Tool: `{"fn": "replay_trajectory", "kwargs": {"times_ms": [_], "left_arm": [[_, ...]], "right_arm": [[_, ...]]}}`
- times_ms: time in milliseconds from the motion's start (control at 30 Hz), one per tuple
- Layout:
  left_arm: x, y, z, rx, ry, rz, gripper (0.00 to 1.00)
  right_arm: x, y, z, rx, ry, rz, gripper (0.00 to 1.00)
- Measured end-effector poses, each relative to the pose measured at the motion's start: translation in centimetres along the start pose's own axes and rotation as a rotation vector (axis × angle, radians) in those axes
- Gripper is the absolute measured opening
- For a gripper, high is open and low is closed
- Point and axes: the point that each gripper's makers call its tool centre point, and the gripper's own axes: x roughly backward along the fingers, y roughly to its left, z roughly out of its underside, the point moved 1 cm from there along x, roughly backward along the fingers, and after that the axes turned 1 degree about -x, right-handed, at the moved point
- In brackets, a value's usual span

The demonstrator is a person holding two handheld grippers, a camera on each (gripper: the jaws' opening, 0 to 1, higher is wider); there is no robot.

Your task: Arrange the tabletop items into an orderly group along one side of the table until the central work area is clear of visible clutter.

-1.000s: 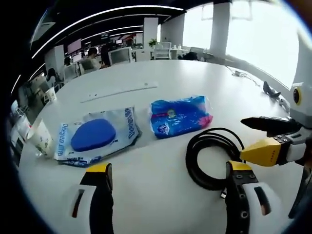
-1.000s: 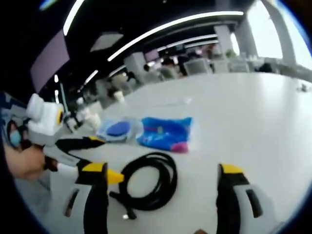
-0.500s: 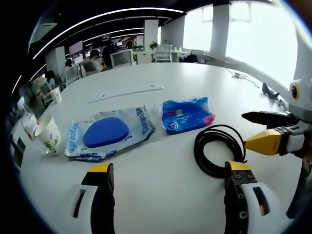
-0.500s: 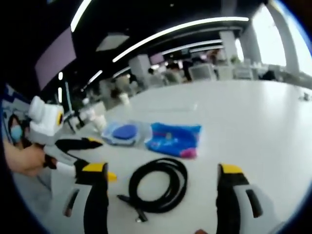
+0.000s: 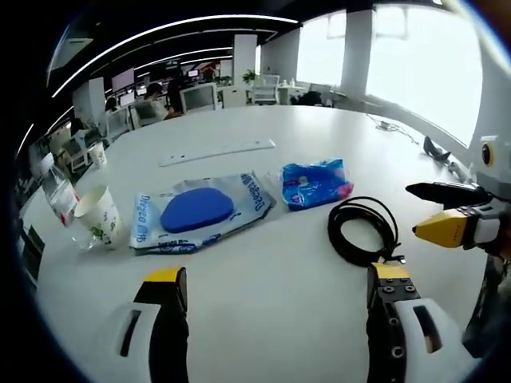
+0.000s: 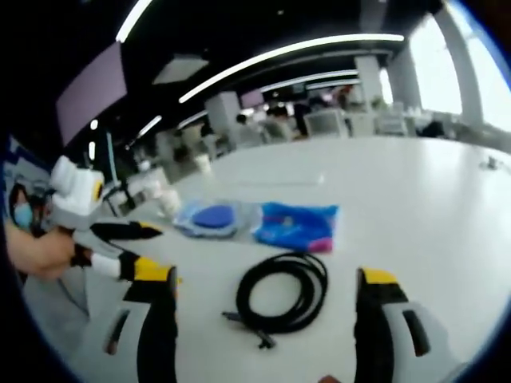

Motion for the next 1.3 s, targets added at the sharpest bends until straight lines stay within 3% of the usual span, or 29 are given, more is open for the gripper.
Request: {"fn": "replay_trajectory", "kwargs": {"times_ms": [267,733,1300], "left_arm": [[2.7,2.6,1.0,-0.002,-0.002,-0.001,0.92],[7.2,8.1,1.5,0.011,-0.034,-0.034,0.92],[10.5,13.9,2.8,0.017,-0.054,-0.04,0.92]], "right_arm": [[0.9,2.2,0.6,-0.001,0.001,0.029,0.9],[1.0,5.5,-0.2,-0.001,-0.027,0.071,0.9],[2.3,7.2,0.4,-0.018,-0.023,0.149,0.93]]}}
